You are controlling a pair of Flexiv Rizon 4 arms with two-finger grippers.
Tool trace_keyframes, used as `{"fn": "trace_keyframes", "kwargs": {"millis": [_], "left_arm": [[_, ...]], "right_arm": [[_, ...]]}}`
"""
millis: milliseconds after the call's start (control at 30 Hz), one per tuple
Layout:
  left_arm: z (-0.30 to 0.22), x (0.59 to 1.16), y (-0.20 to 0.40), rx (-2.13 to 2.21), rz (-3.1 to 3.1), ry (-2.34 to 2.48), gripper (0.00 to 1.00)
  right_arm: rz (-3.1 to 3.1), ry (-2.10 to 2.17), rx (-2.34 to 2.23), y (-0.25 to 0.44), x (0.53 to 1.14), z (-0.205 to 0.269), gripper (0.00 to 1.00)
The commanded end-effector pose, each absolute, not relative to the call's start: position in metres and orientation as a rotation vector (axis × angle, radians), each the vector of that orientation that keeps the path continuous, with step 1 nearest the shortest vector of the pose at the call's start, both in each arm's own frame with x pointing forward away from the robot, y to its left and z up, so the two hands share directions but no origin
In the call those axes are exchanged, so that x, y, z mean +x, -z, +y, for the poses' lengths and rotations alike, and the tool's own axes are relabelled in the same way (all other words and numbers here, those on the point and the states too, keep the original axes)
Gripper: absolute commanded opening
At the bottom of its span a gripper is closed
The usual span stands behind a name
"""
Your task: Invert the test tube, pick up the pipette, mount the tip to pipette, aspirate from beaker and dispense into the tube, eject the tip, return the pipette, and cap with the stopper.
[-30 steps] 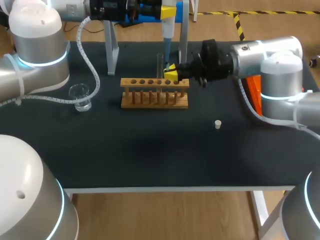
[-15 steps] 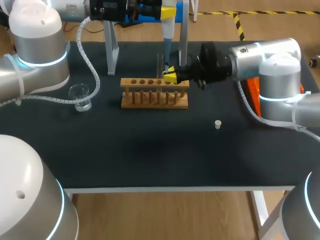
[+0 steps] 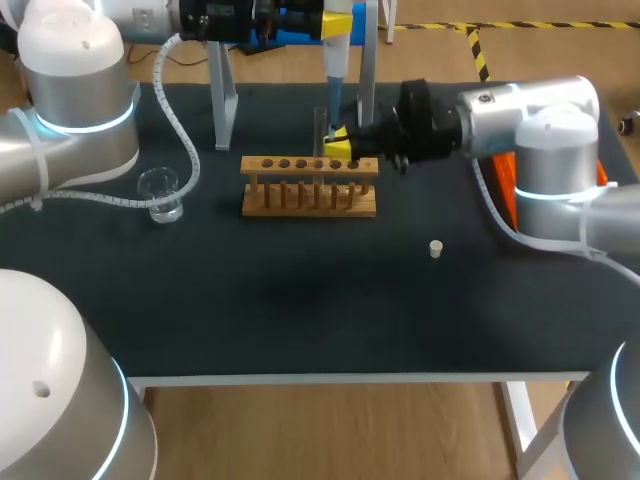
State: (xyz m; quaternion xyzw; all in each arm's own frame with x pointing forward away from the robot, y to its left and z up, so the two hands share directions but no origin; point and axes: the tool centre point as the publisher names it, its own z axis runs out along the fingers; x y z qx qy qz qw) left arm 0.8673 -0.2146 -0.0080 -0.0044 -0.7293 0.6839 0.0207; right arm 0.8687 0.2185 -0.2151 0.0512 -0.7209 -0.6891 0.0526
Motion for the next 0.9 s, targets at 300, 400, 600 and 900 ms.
{"fn": "trace_keyframes", "kwargs": {"millis": [300, 400, 600, 900], "left_arm": [[-0.214, 0.867, 0.008, -0.016, -2.259, -2.123, 0.00], [-0.214, 0.867, 0.008, -0.016, -2.259, -2.123, 0.00], [-0.214, 0.867, 0.008, -0.016, -2.259, -2.123, 0.00], [-0.214, 0.867, 0.008, -0.016, -2.259, -2.123, 0.00]], "right_arm": [[-2.190, 2.104, 0.172, 0.209, 0.870, 0.218, 0.00], [-2.193, 2.101, 0.172, 0.210, 0.871, 0.218, 0.00], [-2.210, 2.081, 0.171, 0.221, 0.868, 0.218, 0.00], [-2.208, 2.090, 0.184, 0.215, 0.867, 0.217, 0.00]]}}
